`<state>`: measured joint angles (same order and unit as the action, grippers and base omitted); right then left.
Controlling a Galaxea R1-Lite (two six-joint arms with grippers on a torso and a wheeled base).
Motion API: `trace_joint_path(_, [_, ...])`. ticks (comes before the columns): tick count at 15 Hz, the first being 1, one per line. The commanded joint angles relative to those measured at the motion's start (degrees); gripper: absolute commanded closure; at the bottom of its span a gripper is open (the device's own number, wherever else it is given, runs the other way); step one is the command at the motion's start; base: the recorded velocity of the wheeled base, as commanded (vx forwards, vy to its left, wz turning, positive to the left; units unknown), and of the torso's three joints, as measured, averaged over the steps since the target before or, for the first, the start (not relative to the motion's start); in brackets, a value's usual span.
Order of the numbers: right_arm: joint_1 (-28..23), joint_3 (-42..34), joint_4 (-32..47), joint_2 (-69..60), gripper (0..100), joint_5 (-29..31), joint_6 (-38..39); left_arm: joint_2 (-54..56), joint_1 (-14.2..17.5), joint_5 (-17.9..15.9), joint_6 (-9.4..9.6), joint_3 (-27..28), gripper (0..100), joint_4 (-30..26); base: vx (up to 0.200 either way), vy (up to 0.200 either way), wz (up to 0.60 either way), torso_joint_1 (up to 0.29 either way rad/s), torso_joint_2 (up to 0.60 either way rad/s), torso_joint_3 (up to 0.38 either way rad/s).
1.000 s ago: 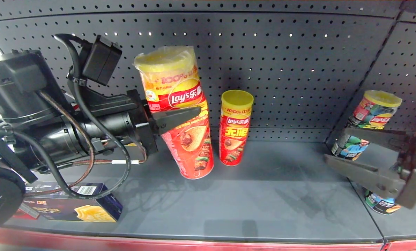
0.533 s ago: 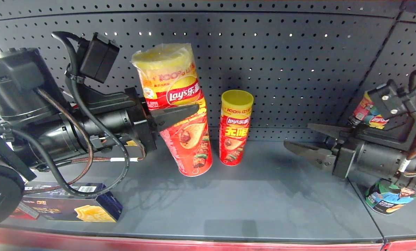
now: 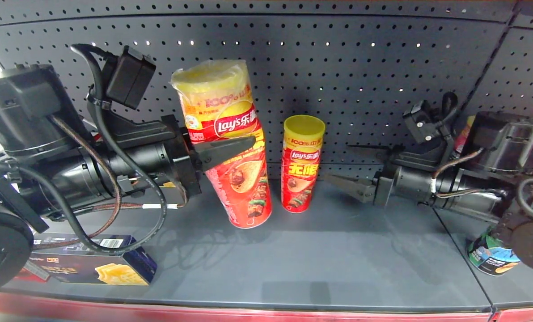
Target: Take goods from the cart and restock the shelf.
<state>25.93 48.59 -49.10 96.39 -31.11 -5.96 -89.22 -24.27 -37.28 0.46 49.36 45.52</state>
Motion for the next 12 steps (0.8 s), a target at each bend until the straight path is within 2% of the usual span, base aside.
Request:
trace_joint_path(1, [-2.73, 1.77, -3.28, 6.70, 0, -5.19, -2.12, -0.43, 0.01, 0.01, -0.02, 0.12, 100, 0.18, 0.000, 0.000, 0.00, 0.000, 0.00, 0.000])
trace_joint_path(2, [-3.43, 2.21, -3.81, 7.67, 0, -7.65, -2.21, -0.51, 0.01, 0.01, -0.02, -0.05, 100, 0.27, 0.000, 0.000, 0.00, 0.000, 0.00, 0.000])
trace_joint_path(4, [-6.15, 4.05, -6.88, 10.04, 0, -19.60, -2.21, -0.60, 0.01, 0.01, -0.02, -0.05, 100, 0.45, 0.000, 0.000, 0.00, 0.000, 0.00, 0.000])
trace_joint_path(12, [-3.96, 14.25, -6.88, 19.45, 0, -21.18, -2.12, -1.83, -0.07, 0.01, -0.02, 0.21, 100, 0.54, 0.000, 0.000, 0.00, 0.000, 0.00, 0.000])
